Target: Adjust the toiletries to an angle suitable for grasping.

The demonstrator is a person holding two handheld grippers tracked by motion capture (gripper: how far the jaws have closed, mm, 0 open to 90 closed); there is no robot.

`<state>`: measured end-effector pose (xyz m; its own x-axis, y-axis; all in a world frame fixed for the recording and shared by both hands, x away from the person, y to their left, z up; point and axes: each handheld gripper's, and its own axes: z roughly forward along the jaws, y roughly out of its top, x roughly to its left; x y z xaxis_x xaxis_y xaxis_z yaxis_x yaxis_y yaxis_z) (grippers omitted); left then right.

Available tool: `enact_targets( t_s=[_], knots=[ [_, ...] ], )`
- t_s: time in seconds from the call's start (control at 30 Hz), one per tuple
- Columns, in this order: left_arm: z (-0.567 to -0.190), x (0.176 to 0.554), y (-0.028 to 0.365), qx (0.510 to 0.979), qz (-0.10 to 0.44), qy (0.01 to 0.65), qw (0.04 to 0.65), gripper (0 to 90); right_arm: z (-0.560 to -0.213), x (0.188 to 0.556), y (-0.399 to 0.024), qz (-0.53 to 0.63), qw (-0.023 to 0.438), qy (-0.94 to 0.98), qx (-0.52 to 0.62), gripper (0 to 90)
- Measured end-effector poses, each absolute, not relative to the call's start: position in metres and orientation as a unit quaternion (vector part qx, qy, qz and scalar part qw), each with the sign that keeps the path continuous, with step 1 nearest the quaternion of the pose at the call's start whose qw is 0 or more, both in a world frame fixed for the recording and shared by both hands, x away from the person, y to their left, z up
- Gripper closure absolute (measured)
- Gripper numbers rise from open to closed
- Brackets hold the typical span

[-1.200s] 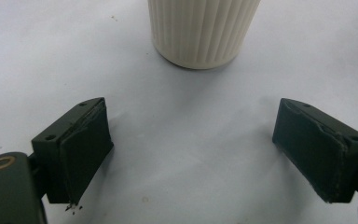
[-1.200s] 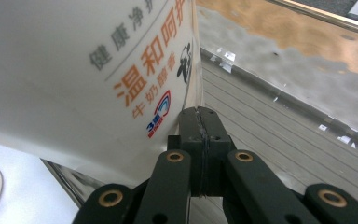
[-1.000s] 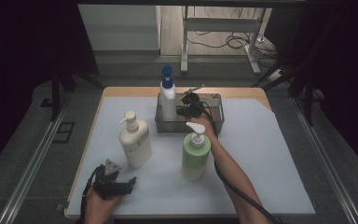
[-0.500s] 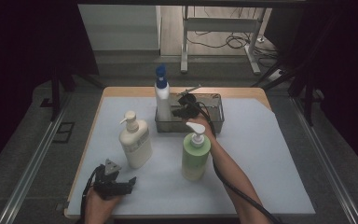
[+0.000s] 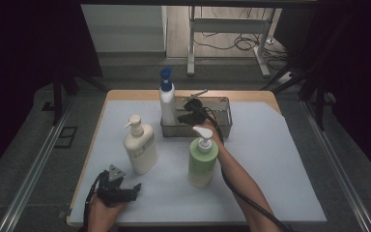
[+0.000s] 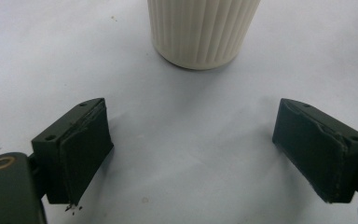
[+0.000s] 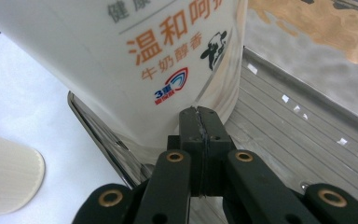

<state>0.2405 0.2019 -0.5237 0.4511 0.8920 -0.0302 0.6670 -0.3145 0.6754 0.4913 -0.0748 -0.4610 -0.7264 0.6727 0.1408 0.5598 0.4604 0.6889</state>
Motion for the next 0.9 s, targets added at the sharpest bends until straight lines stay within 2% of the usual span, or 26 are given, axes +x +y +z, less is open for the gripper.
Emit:
enact_targets(
  t_s=[0.53, 0.9],
  knots=[
    [-0.524, 0.240, 0.202, 0.791, 0.178, 0.493, 0.316, 10.7, -0.453, 0.483, -0.092, 0.371, 0.097, 0.848, 0.367, 68.6],
    [-0.524, 0.240, 0.202, 0.790, 0.178, 0.494, 0.316, 10.7, -0.444, 0.470, -0.102, 0.377, 0.104, 0.849, 0.356, 51.0]
  ],
)
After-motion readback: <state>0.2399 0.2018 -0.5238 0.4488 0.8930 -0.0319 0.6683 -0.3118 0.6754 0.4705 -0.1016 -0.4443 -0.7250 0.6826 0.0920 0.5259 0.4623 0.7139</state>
